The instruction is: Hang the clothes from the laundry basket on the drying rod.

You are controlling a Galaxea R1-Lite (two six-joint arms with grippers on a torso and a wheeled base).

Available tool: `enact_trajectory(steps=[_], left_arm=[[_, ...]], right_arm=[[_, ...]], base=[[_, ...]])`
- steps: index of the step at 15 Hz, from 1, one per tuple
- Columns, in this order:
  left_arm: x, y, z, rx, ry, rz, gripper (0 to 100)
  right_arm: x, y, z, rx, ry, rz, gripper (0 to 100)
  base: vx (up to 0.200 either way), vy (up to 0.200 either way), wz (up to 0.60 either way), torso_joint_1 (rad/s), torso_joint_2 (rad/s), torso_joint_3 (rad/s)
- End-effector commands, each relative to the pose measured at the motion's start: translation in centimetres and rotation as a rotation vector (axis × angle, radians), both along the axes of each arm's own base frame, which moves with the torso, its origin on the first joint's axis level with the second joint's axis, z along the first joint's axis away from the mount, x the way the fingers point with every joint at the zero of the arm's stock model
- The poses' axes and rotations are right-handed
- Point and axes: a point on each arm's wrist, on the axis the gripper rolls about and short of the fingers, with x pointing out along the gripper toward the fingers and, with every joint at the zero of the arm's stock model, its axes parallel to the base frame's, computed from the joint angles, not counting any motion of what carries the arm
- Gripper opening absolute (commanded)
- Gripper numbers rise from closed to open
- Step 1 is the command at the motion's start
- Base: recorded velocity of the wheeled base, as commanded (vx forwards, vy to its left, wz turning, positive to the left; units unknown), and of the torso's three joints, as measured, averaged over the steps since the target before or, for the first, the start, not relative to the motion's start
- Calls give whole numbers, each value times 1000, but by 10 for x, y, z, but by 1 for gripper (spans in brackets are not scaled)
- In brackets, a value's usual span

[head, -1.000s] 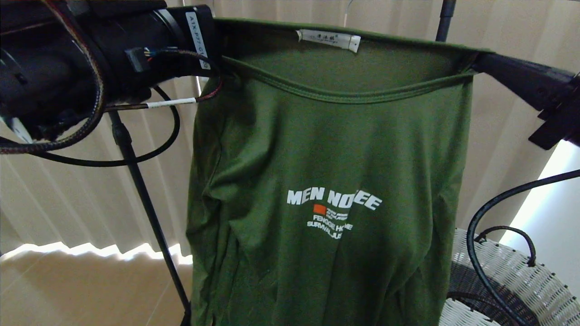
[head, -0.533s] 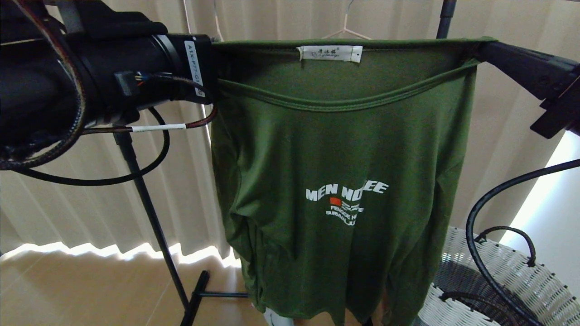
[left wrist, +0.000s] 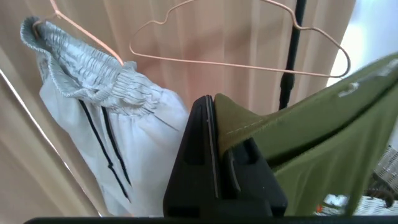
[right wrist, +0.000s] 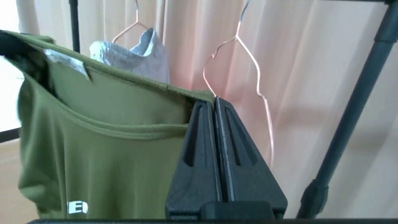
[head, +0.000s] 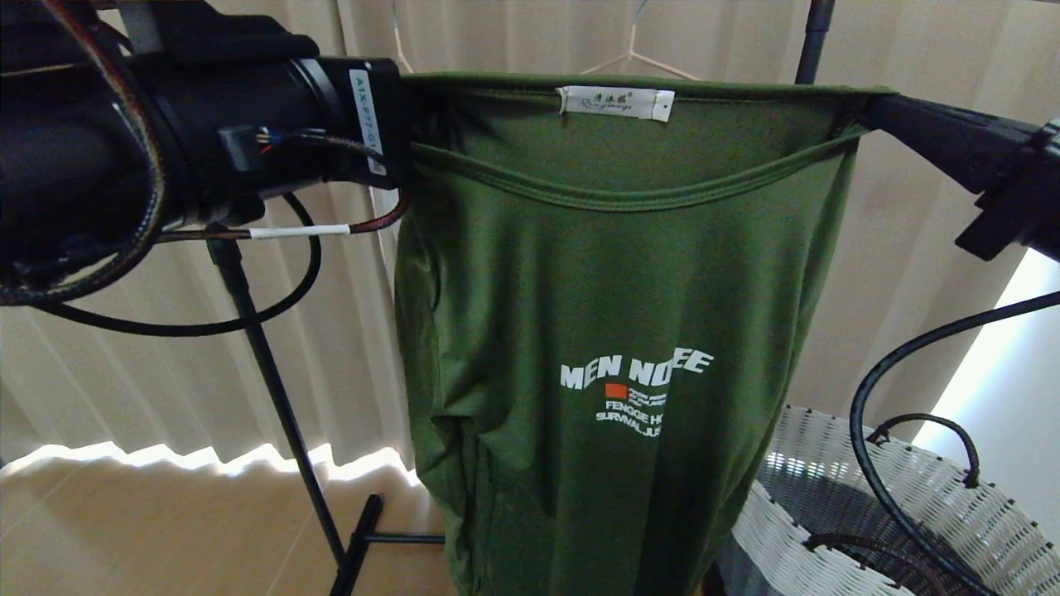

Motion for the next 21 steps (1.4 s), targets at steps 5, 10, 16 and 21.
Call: enact_trajectory(steps=[5, 10, 16, 21], left_arm=[[58, -41, -4, -3, 6, 46, 0], [85, -48, -16, -4, 13, 83, 0], [63, -32, 2, -22, -11, 84, 0], [12, 3, 8, 3, 20, 54, 0]], right_arm=[[-56, -24, 5, -28, 39, 70, 0], [-86, -31, -5, -56, 50, 201, 0], [-75, -30, -8, -68, 78, 156, 0], [-24, -27, -2, -88, 127, 33, 0]], base=[[0, 0, 0, 0, 0, 0], [0, 0, 0, 0, 0, 0], [0, 0, 0, 0, 0, 0], [0, 0, 0, 0, 0, 0]])
